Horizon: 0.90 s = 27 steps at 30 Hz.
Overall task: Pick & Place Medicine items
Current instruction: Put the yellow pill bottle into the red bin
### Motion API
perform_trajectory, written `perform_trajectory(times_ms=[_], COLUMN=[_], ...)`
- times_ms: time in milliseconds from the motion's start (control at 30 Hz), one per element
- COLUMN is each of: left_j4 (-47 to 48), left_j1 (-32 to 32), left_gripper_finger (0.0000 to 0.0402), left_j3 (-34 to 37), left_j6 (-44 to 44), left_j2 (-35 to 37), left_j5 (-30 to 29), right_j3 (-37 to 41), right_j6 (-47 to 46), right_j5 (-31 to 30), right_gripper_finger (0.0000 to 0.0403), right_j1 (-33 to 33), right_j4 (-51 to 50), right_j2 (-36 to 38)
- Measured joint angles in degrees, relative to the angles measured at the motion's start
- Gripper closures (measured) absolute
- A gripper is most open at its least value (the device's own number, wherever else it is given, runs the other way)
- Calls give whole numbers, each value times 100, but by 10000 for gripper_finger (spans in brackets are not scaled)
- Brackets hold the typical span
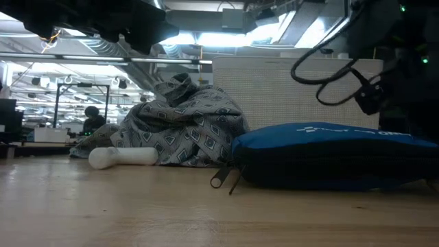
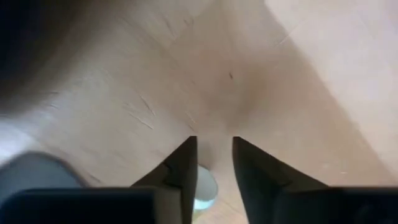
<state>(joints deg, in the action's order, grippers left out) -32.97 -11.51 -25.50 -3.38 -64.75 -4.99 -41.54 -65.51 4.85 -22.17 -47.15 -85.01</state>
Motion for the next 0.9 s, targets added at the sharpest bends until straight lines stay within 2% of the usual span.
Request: perform_trajectory(times_ms=[233, 367, 467, 733, 900], left_j4=[2, 2, 3, 20, 20], left_j1=[1, 1, 0, 0, 0], left_gripper_finger=[190, 190, 190, 190, 190], left_j3=[0, 0, 0, 0, 0], left_j6=[4, 66, 103, 166, 185], left_j2=[0, 0, 0, 0, 0], left_j5=[-5, 7, 7, 13, 76], right_j3=[-673, -1135, -1290, -724, -465], right_j6=[217, 85, -297, -913, -1054], right_j5=[-307, -638, -646, 280, 506], right_gripper_finger=[231, 215, 211, 211, 211], right_j1=[-4, -4, -8, -131, -182], right_j4=[-504, -1146, -1529, -1194, -933], right_j2=[6, 10, 15, -4, -7])
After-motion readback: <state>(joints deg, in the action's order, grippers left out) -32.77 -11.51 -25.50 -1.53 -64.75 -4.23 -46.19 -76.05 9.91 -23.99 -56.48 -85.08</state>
